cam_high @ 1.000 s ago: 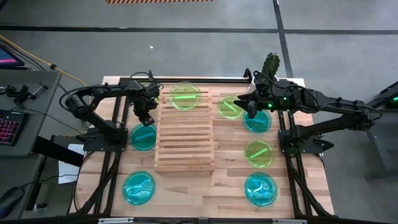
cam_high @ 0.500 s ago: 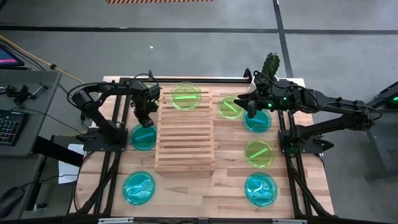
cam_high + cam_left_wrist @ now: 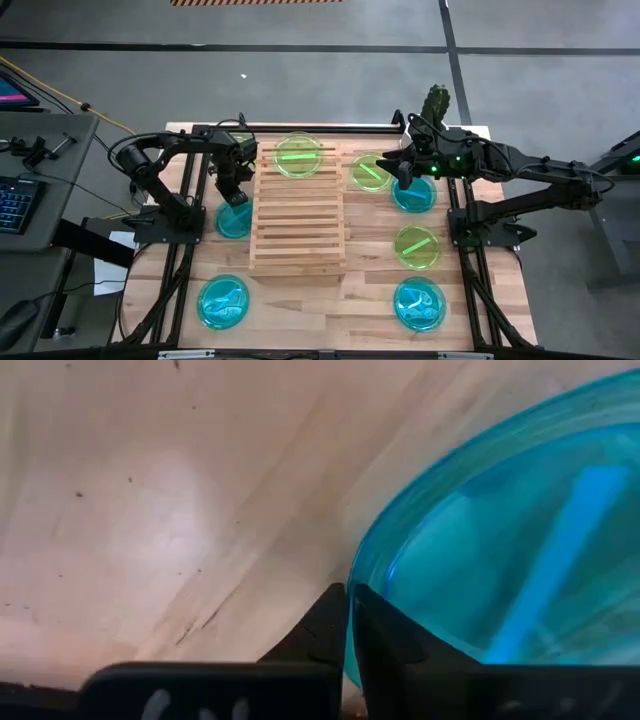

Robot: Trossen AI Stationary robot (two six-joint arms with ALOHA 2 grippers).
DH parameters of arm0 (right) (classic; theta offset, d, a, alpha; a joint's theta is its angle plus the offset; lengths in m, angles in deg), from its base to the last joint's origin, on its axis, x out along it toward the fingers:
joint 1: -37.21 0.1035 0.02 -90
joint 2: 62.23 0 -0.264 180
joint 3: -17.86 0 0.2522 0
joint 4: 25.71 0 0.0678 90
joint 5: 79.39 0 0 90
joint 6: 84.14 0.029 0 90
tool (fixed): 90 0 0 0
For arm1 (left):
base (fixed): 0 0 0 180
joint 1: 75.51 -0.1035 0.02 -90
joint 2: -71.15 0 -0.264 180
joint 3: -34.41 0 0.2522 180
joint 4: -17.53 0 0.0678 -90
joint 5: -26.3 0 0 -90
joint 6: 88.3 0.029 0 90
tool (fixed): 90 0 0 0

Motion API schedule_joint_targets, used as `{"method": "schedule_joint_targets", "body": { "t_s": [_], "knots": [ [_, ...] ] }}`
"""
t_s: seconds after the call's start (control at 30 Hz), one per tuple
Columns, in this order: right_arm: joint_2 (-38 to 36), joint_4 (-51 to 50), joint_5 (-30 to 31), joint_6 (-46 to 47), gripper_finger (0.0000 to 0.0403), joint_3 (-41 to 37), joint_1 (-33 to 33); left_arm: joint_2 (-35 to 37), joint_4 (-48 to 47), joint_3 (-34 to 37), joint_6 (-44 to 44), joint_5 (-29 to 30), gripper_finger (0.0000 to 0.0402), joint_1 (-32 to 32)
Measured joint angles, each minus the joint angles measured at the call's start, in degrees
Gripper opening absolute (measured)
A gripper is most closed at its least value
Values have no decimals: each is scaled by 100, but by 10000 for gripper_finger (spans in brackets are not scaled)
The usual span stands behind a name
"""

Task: Place and stack plates onto a shelf
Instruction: Put the top left blue plate on the shelf

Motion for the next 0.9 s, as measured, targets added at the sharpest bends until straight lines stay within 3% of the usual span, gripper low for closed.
{"method": "schedule_joint_targets", "body": {
  "t_s": [0.43, 0.9],
  "knots": [
    [0, -1, -2, -8, 193, 0, 0, 1, -199, -69, -389, 86, 1, -2],
    [0, -28, -9, -11, 193, 0, 0, 1, -974, -837, -435, 655, 0, -7]
  ]
}}
